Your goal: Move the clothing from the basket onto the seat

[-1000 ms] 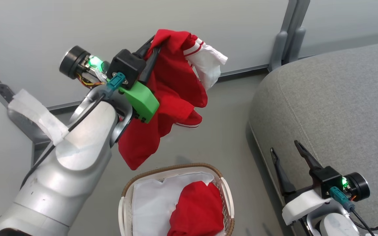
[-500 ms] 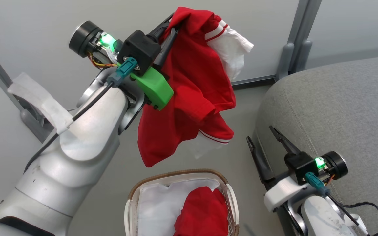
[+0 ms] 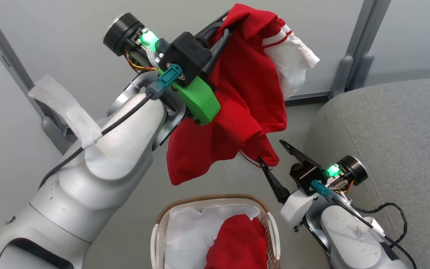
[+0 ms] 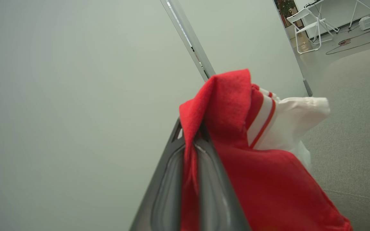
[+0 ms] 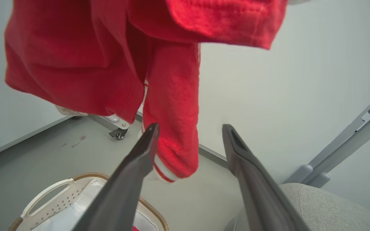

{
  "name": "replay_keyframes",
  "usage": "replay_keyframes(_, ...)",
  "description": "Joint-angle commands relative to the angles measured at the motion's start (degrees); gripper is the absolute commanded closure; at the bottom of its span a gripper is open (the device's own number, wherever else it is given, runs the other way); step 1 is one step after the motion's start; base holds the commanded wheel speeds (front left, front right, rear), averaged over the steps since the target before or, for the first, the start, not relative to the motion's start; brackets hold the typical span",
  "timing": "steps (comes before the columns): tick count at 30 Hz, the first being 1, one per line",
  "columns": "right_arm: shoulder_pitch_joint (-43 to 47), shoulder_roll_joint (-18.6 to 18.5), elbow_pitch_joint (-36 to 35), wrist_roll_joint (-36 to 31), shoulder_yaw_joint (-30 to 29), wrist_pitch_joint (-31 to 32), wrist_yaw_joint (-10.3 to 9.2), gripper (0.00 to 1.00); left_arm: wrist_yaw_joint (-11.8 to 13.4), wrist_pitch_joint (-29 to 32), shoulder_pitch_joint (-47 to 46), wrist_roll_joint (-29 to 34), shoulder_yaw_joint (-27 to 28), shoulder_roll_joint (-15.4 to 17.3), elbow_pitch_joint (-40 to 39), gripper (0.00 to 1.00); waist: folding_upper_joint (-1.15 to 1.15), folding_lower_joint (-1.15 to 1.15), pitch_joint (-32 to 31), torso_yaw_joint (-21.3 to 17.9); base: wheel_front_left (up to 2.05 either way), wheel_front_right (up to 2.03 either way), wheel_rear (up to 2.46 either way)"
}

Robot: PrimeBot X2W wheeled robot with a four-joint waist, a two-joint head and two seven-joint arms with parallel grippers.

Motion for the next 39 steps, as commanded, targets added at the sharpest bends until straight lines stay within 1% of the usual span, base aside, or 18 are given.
replay_keyframes(1,-1.11,-0.30,1.03,0.60,0.47,-0.13,-0.04,0.00,0.12,-0.28,-0.89,0.15,-0.22,-0.26,0.04,1.00,0.00,0.00,-0.17,0.30,0.00,0.00,0.00)
replay_keyframes(6,-3.42,-0.35,6.95,2.52,3.37,-0.13,-0.05,0.00,0.12,-0.62,-0.42,-0.98,-1.45,-0.82,-0.47,1.00,0.00,0.00,-0.71,1.04,0.00,0.00,0.00)
replay_keyframes(11,-6.38,-0.24,12.01,6.58,6.74,-0.14,-0.05,0.00,0.12,-0.75,-0.56,-1.50,-2.41,-1.11,-1.10,1.00,0.00,0.00,-0.74,1.62,0.00,0.00,0.00)
replay_keyframes(12,-6.95,-0.25,12.62,7.08,7.17,-0.14,-0.05,0.06,0.12,-0.75,-0.61,-1.54,-2.47,-1.13,-1.24,1.00,0.00,0.00,-0.69,1.63,0.00,0.00,0.00)
replay_keyframes(13,-7.43,-0.31,13.07,7.57,7.63,-0.14,-0.05,0.10,0.12,-0.86,-0.61,-1.62,-2.53,-1.15,-1.36,1.00,0.00,0.00,-0.66,1.65,0.00,0.00,0.00)
replay_keyframes(14,-7.92,-0.35,13.63,8.14,8.09,-0.14,-0.05,0.43,0.12,-0.93,-0.58,-1.82,-2.58,-1.21,-1.46,1.00,0.00,0.00,-0.63,1.70,0.00,0.00,0.00)
replay_keyframes(15,-8.32,-0.31,14.00,8.66,8.58,-0.13,-0.05,0.54,0.12,-0.95,-0.55,-1.99,-2.66,-1.23,-1.51,1.00,0.00,0.00,-0.58,1.73,0.00,0.00,0.00)
replay_keyframes(16,-8.61,-0.28,14.29,9.06,9.02,-0.14,-0.04,0.58,0.12,-0.89,-0.52,-2.10,-2.73,-1.22,-1.48,1.00,0.00,0.00,-0.54,1.75,0.00,0.00,0.00)
replay_keyframes(18,-9.23,-0.28,14.59,9.75,10.07,-0.14,-0.05,0.83,0.12,-1.02,-0.44,-2.32,-2.80,-1.03,-1.43,1.00,0.00,0.00,-0.47,1.73,0.00,0.00,0.00)
replay_keyframes(19,-9.43,-0.28,14.66,10.02,10.41,-0.14,-0.05,0.93,0.13,-1.03,-0.28,-2.49,-2.78,-0.87,-1.37,1.00,0.00,0.00,-0.47,1.68,0.00,0.00,0.00)
replay_keyframes(20,-9.46,-0.28,14.69,10.15,10.59,-0.14,-0.05,1.00,0.17,-1.02,-0.10,-2.59,-2.74,-0.75,-1.31,1.00,0.00,0.00,-0.47,1.61,0.00,0.00,0.00)
replay_keyframes(28,-8.09,-0.29,12.63,10.29,9.15,-0.14,-0.05,1.00,0.49,-0.92,1.14,-3.51,-2.33,1.06,0.36,1.00,0.00,0.00,-0.23,0.63,0.00,0.00,0.00)
replay_keyframes(35,-6.86,-0.28,10.15,9.64,6.44,-0.14,-0.05,1.00,0.84,-1.06,2.15,-4.33,-2.37,1.43,1.79,1.00,0.00,0.00,-0.01,0.16,0.00,0.00,0.00)
replay_keyframes(39,-6.47,-0.28,7.62,9.32,5.00,-0.14,-0.05,1.00,1.61,-1.59,3.89,-5.56,-1.85,1.41,2.97,1.00,0.00,0.00,0.13,-0.20,0.00,0.00,0.00)
